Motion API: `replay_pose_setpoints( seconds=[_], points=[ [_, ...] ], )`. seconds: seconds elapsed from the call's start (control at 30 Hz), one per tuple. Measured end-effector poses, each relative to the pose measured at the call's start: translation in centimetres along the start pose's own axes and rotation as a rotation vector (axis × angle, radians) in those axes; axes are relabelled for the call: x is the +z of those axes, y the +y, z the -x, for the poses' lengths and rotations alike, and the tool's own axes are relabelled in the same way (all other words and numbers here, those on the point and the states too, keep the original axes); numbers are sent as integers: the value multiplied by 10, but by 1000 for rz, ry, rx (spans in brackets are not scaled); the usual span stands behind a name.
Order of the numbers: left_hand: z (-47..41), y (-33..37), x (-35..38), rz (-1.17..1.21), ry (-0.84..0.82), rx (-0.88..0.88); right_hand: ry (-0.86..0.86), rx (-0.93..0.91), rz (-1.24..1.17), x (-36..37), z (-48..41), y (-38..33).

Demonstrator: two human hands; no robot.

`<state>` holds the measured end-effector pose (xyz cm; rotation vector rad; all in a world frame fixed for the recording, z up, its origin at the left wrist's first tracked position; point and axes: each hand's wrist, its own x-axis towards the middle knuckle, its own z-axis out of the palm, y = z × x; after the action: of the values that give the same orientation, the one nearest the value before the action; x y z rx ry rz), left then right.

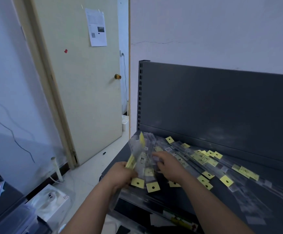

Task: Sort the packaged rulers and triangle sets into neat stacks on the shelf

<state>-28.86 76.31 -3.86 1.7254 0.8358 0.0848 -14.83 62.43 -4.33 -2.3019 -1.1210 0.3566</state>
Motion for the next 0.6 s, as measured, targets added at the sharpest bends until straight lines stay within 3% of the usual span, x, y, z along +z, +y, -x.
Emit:
replay_pose_setpoints(
  seconds=[0.17,0.4,0.53,0.6],
  points=[
    [10,8,-33,84,-96,5,59,-22,-13,-22,-5,-2],
    [27,18,-47,187,-266,103,58,-44,380,-39,-6,3],
    [20,15,-35,663,-82,112,123,70,329,-41,10,11],
    [15,14,-19,692,-10,150,116,101,284,-38,20,11]
  ],
)
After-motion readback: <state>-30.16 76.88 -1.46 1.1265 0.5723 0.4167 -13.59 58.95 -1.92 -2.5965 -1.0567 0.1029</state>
